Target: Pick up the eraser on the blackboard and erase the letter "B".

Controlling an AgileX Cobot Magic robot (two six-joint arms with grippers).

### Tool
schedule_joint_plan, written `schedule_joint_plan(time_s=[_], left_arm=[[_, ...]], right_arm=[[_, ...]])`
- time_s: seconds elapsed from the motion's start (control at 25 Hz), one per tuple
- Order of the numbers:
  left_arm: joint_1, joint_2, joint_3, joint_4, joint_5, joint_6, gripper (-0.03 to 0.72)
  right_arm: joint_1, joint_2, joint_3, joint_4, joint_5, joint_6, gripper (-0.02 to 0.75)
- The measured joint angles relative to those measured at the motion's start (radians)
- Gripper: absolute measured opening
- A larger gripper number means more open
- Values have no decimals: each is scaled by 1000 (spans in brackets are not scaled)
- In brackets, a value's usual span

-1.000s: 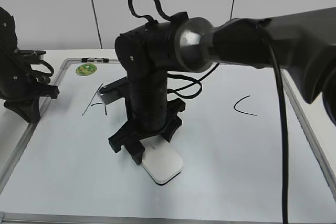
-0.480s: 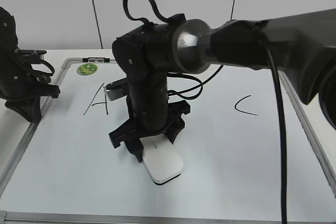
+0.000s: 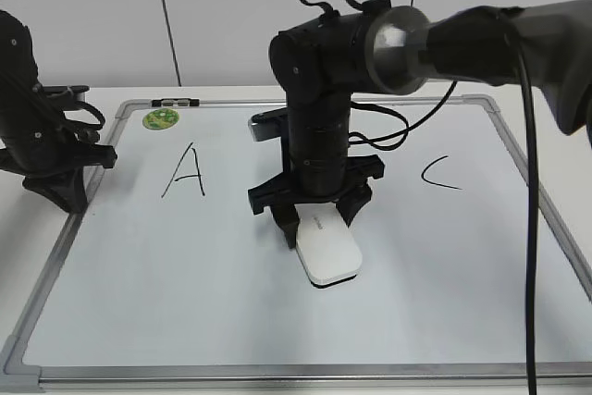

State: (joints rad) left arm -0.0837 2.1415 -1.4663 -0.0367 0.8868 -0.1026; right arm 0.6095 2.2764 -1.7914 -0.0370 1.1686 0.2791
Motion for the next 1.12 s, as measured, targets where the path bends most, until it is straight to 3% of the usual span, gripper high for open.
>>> schedule_joint_plan(time_s=[0.48, 0.64, 0.88, 1.12], left_arm=[[-1, 0, -2, -6, -2, 0, 36], [-2, 0, -2, -3, 0, 0, 36], [-2, 0, -3, 0, 1, 0, 36], [-2, 0, -3, 4, 3, 0, 37]], right_arm=[[-47, -9, 0, -8, 3, 6, 536], [-71, -30, 17, -75, 16, 8, 535], [-184, -105, 30, -113, 38, -6, 535], [-330, -176, 66, -62, 42, -63, 535]])
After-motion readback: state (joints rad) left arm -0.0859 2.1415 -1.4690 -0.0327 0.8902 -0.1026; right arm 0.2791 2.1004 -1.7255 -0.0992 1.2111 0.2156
